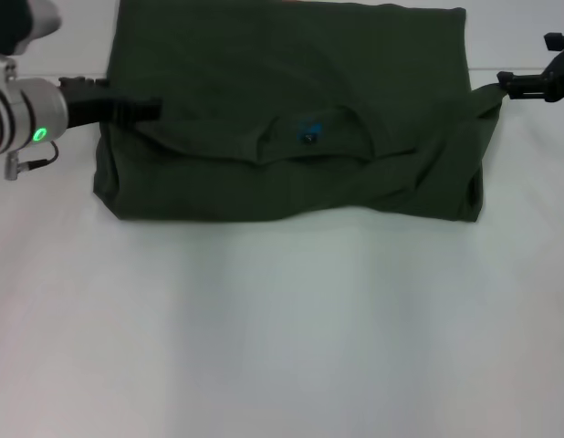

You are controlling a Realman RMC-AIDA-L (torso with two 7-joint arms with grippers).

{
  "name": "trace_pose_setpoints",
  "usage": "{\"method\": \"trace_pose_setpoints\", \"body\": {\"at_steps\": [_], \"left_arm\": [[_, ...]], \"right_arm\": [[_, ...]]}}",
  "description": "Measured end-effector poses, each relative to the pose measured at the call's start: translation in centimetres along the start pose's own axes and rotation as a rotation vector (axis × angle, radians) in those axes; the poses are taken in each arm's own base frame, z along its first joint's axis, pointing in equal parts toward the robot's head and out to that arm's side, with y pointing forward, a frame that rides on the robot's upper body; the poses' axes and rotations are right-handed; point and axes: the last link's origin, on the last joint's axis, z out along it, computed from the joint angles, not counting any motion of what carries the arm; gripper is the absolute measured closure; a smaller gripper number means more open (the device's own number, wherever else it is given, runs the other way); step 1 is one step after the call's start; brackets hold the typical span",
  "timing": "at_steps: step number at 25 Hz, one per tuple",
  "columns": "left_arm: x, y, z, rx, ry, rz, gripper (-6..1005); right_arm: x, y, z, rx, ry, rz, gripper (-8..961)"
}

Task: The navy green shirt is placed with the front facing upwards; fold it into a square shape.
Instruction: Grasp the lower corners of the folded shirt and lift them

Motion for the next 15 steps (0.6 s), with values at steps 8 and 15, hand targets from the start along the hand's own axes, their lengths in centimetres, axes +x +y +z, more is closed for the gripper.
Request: {"method": "trace_pose_setpoints", "body": {"at_steps": [8,15], "left_arm": [[-1.7,0.0,-3.6,-0.203,0.005,-0.094,125],[-4.2,-0.3,-7.0,-0.357,-0.029,-0.169,124]], "right_arm": [[1.1,1.4,-3.0,-0.14,0.003,0.134,27],[2.2,3.1,-4.8,-0.284,0.084,0.255,32]]}}
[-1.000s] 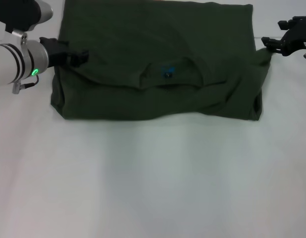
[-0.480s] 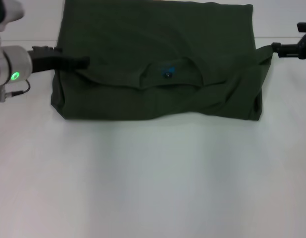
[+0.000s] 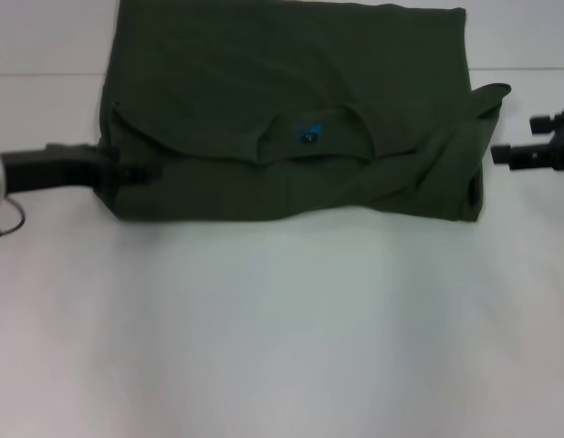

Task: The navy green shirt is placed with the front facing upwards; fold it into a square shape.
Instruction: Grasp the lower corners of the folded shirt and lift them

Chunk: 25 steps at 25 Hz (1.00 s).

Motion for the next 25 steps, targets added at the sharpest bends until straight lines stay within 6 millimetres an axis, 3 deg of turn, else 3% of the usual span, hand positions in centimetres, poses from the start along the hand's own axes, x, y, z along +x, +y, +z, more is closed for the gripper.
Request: {"method": "trace_pose_setpoints", "body": {"at_steps": [4,9,20,25], "left_arm": [[-1.6,0.0,-1.6,-0.044,-0.039,-0.031,125],[-3.1,-0.2,-2.1,-0.025,-0.086,-0.037,125],[-3.8,-0.9,0.5,0.134,-0.105,0.04,126],[-3.9,-0.6,1.6,0.159,-0.121,0.075,126]], "right_arm": [[0.7,0.4,-0.4,-0.026,0.06,0.019,38],[1.3,1.1,-0.3,-0.068,0.089,0.003,37],[3.3,5.9,-0.4,-0.342,0.025,-0.246,42],[4.3,6.6,-0.6,-0.368,-0.005,-0.284,45]]}}
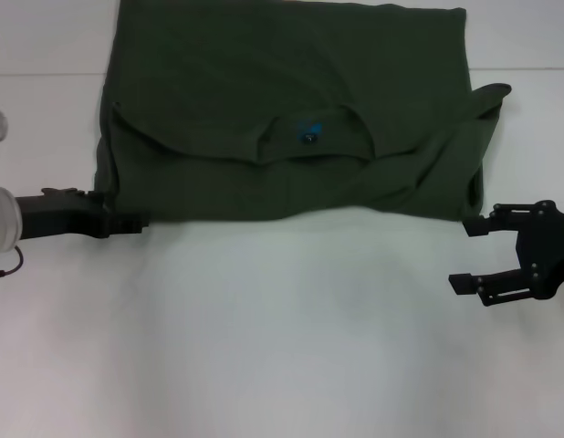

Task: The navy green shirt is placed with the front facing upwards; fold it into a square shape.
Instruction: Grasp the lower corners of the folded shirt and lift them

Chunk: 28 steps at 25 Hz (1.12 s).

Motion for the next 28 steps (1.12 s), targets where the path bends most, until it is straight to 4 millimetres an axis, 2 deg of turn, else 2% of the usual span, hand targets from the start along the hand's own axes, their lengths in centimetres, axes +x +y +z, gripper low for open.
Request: {"method": "trace_pose_setpoints", "body": {"at_steps": [12,17,22,28], "left_arm": [[-0.2,0.6,1.7,0.041,-0.022,0.061,128],[0.2,0.5,1.6,0.058,0.0,0.077,131],[0.3,0.6,1.6,0.048,0.003,0.09,298],[0.3,0.8,1.6,0.033,-0.001,0.11,591]], "right_arm": [[0.5,0.2,-0.3,0.014,-0.025,-0.002,50],[0.6,0.1,-0.3,0.019,-0.032,-0.006,53],[0.6,0.1,-0.4,0.023,-0.035,-0.004,55],[0.7,0.0,-0.5,0.033,-0.041,0.002,58]]}}
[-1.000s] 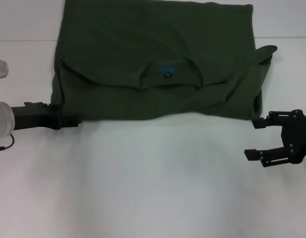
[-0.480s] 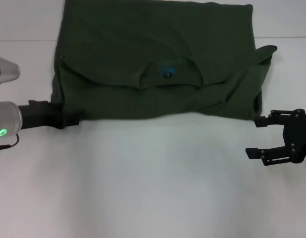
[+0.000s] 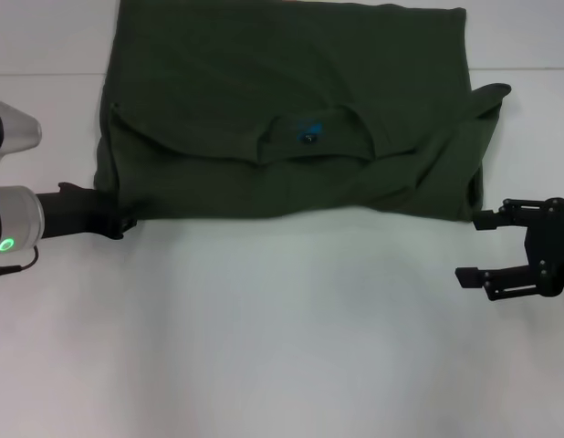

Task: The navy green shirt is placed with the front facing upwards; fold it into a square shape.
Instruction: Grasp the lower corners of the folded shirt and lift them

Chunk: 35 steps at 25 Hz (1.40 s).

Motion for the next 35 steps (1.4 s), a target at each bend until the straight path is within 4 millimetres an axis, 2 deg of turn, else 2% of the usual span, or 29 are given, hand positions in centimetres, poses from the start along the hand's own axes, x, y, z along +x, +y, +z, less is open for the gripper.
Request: {"method": "trace_pose_setpoints", "body": {"at_steps": [6,10,13,17,25,35], "left_arm": [[0.2,0.1,0.0,-0.01,0.0,0.008,821],[0.2,0.2,0.1,-0.017,0.0,0.011,943],[0.3,0.4,0.0,-0.027,-0.002,0.013,943],[0.3,0.5,0.0,-0.033,-0.004,0.014,943],[0.2,0.6,0.0,-0.043,-0.006,0.014,942],[0.2,0.6,-0.1,-0.045,-0.004,0.014,943]], "right_arm": [[-0.1,-0.3,-0.4,0.024,-0.006,0.039,61],[-0.7,-1.7,-1.5,0.112,0.007,0.127,63],[-1.1,-3.2,-2.2,0.208,0.037,0.237,64],[-1.4,-4.5,-1.9,0.259,0.128,0.338,66],[-1.8,-5.6,0.7,0.285,0.205,0.447,70],[-0.4,-6.9,3.3,0.351,0.236,0.457,75]]}}
